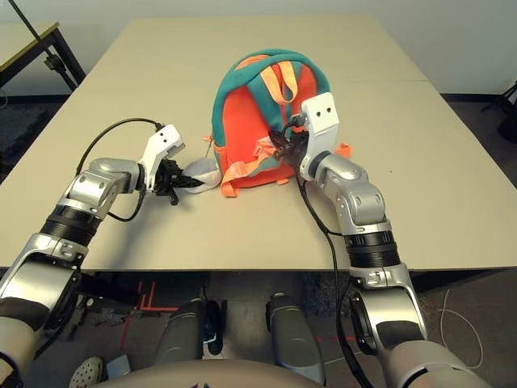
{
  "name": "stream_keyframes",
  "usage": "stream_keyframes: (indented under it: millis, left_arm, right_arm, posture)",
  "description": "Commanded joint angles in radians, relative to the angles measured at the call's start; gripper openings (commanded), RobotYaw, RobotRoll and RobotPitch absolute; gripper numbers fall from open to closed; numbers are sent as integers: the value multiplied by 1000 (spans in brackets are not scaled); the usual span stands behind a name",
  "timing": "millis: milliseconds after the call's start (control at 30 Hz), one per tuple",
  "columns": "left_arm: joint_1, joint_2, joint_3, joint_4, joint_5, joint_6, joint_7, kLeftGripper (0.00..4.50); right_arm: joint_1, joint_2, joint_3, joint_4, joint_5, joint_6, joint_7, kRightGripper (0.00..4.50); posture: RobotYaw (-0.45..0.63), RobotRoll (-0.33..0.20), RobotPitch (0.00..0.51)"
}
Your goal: Put the pencil case into the backpack and zip it.
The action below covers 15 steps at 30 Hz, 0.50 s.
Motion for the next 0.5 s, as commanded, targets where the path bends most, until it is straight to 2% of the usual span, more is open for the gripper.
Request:
stream_keyframes:
  millis: [33, 100, 167, 267, 300, 333, 500]
  left_arm:
    - [-21, -23, 59, -21, -47, 39, 12, 1656]
    - [-17, -33, 76, -45, -62, 59, 14, 2530]
    - [-10, -39, 81, -69, -66, 77, 17, 3394]
    - [2, -43, 83, -99, -66, 96, 24, 4500]
    - [6, -43, 83, -110, -69, 102, 28, 4500]
    - [10, -44, 83, -119, -71, 108, 31, 4500]
    - [20, -40, 94, -157, -80, 133, 43, 4500]
  right_arm:
    - [20, -6, 9, -2, -5, 33, -1, 1291]
    - [23, -12, 7, -19, -1, 50, 1, 1953]
    - [26, -19, 3, -39, 6, 70, 4, 2799]
    - [32, -35, -8, -74, 18, 109, 10, 3897]
    - [36, -43, -14, -87, 24, 124, 11, 4328]
    - [39, -50, -18, -99, 29, 137, 12, 4487]
    - [75, -98, -50, -166, 59, 201, 10, 4487]
  posture:
    - [-158, 0, 111]
    - [-158, 0, 113]
    - [-158, 0, 116]
    - [-158, 0, 121]
    - [-158, 0, 123]
    - [-158, 0, 125]
    - [-157, 0, 134]
